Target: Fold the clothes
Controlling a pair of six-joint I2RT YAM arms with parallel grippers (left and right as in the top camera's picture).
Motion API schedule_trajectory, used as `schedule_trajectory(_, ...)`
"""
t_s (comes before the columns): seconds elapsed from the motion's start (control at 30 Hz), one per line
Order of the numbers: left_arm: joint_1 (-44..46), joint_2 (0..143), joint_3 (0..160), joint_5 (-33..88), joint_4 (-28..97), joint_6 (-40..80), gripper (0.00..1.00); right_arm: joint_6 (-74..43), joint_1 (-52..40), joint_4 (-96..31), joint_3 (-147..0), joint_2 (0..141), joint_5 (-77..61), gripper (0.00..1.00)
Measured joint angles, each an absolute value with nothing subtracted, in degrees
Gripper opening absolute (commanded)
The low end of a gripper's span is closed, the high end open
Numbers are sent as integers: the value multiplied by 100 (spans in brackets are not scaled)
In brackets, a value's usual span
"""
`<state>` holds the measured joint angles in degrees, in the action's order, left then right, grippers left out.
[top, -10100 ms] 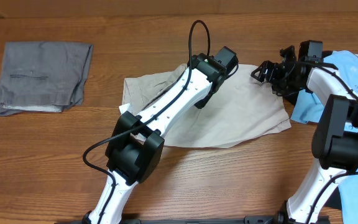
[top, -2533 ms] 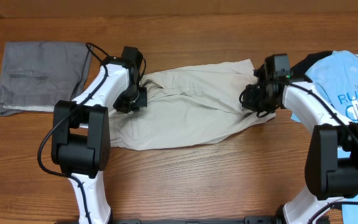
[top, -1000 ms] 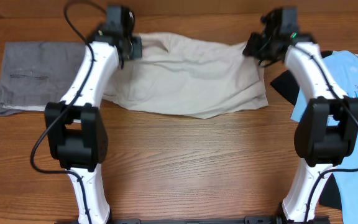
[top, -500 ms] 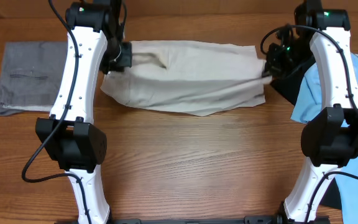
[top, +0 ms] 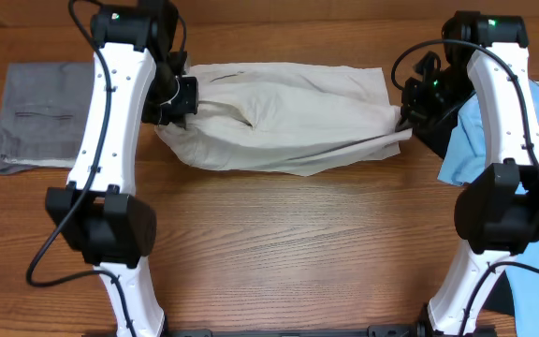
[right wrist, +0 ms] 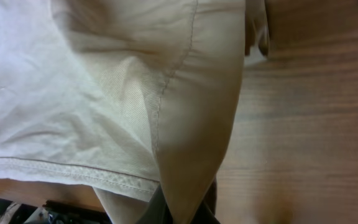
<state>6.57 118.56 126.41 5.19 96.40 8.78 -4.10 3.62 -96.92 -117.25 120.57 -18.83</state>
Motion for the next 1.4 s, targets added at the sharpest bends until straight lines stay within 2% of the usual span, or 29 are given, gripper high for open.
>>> schedule_trajectory(0.17, 646, 11104, 11813, 585, 9607, 878, 13, -440, 366, -9511, -10812, 11450, -1861, 4)
schedule_trajectory(0.3, 631, 10691, 10796, 607, 9268, 880, 10, -517, 368, -9072, -9758, 10923, -1861, 4)
schedule_trajectory(0.57, 543, 10665, 8576, 672, 8141, 1015, 12, -952, 368, -8326, -7708, 10440, -1601, 4)
schedule_trajectory(0.73, 408, 10665, 7520, 692, 7832, 1059, 8, -1273, 370, -8016, -6840, 10438, -1323, 4)
schedule_trajectory(0.8, 379, 10665, 7275, 690, 7791, 1057, 13, -1406, 370, -8025, -6672, 10438, -1251, 8)
schedule_trajectory(0.9, 360, 10665, 7030, 670, 7771, 1061, 31, -1632, 370, -8097, -6598, 10438, -1105, 30)
schedule_trajectory(1.0, 360, 10665, 6917, 635, 7773, 1125, 44, -1800, 375, -8189, -6595, 10438, -895, 58)
schedule_trajectory(1.03, 360, 10665, 6899, 622, 7789, 1129, 51, -1844, 377, -8246, -6593, 10438, -851, 61)
schedule_trajectory(1.13, 360, 10665, 6893, 587, 7948, 1181, 56, -1887, 375, -8442, -6595, 10436, -740, 64)
schedule_trajectory(1.27, 360, 10665, 6997, 563, 8237, 1201, 71, -1916, 375, -8565, -6761, 10436, -685, 64)
schedule_trajectory(1.37, 360, 10634, 7382, 572, 8366, 1208, 73, -1868, 377, -8613, -7155, 10433, -716, 63)
schedule_trajectory(1.4, 360, 10586, 7511, 589, 8368, 1208, 72, -1817, 375, -8608, -7253, 10431, -755, 59)
